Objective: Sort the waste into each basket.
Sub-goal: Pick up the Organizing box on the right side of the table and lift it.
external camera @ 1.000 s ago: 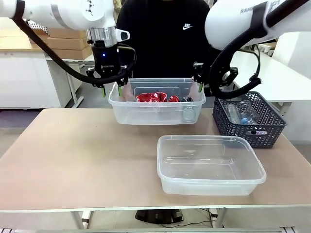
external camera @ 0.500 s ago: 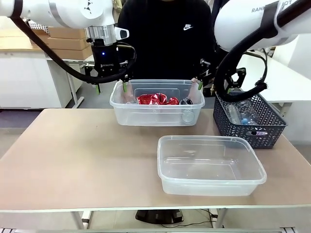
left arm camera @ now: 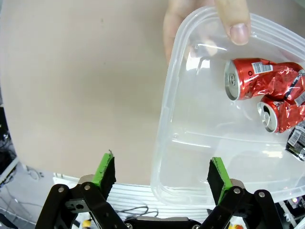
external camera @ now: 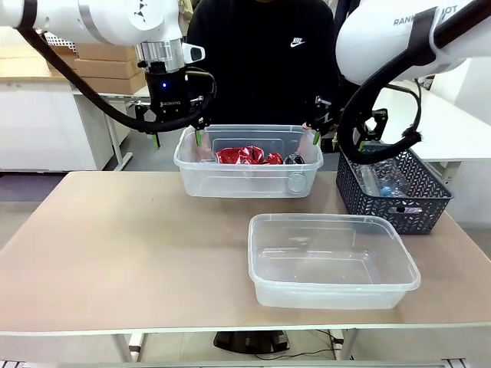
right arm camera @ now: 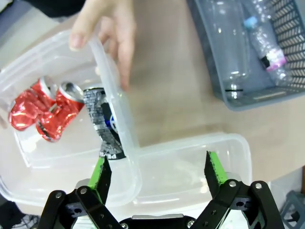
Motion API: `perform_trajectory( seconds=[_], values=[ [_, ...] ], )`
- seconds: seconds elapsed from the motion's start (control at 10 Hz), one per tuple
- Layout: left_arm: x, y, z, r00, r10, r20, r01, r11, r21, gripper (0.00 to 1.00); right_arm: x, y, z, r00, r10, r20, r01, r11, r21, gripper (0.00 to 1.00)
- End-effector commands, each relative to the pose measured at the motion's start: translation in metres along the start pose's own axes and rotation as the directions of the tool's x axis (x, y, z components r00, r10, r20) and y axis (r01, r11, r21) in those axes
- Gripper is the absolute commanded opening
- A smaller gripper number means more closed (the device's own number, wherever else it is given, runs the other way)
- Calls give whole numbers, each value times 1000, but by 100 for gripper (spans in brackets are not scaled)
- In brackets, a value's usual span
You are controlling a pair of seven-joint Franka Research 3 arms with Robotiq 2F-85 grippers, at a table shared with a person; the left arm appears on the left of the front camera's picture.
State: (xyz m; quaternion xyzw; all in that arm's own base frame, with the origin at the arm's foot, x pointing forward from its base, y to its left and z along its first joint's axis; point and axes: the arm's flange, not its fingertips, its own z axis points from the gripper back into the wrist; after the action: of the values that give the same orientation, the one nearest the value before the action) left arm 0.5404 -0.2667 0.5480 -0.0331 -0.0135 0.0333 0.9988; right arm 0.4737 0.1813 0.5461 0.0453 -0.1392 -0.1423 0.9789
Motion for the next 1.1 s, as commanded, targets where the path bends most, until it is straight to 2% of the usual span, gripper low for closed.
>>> perform_trajectory(
  seconds=[0.0, 0.3, 0.4, 0.5, 0.6, 0.7, 0.8, 0.9, 1.0],
  values=[
    [0, 2, 2, 1000, 2, 5, -2, 1000, 4, 100, 2, -2, 4, 1000, 1, -2, -1, 1000, 24, 100],
    [0, 0, 0, 1000, 0, 0, 0, 1000, 0, 100, 0, 0, 0, 1000, 0, 0, 0, 1000, 0, 100],
    [-14, -5, 31, 998, -70, -1, 70, 988, -137, 100, 2, -25, 28, 996, -45, -77, 57, 986, 160, 100],
    [-37, 3, 62, 989, -134, -57, 111, 948, -299, 100, -5, -55, 59, 962, -127, -241, 191, 945, 267, 100],
    [-60, 23, 85, 988, -130, -82, 79, 891, -448, 100, -16, -92, 84, 906, -118, -407, 279, 889, 363, 100],
    [-80, 59, 100, 977, -191, -90, 87, 751, -655, 100, -31, -135, 105, 852, -110, -512, 386, 793, 472, 100],
    [-90, 92, 99, 983, -148, -111, 16, 665, -747, 100, -43, -170, 115, 813, -126, -568, 484, 689, 539, 100],
    [-94, 128, 90, 986, -107, -125, -48, 540, -840, 100, -49, -205, 118, 777, -176, -604, 579, 576, 577, 100],
    [-103, 163, 76, 993, -64, -95, -59, 427, -902, 100, -46, -243, 112, 740, -237, -630, 657, 456, 600, 100]
  ],
)
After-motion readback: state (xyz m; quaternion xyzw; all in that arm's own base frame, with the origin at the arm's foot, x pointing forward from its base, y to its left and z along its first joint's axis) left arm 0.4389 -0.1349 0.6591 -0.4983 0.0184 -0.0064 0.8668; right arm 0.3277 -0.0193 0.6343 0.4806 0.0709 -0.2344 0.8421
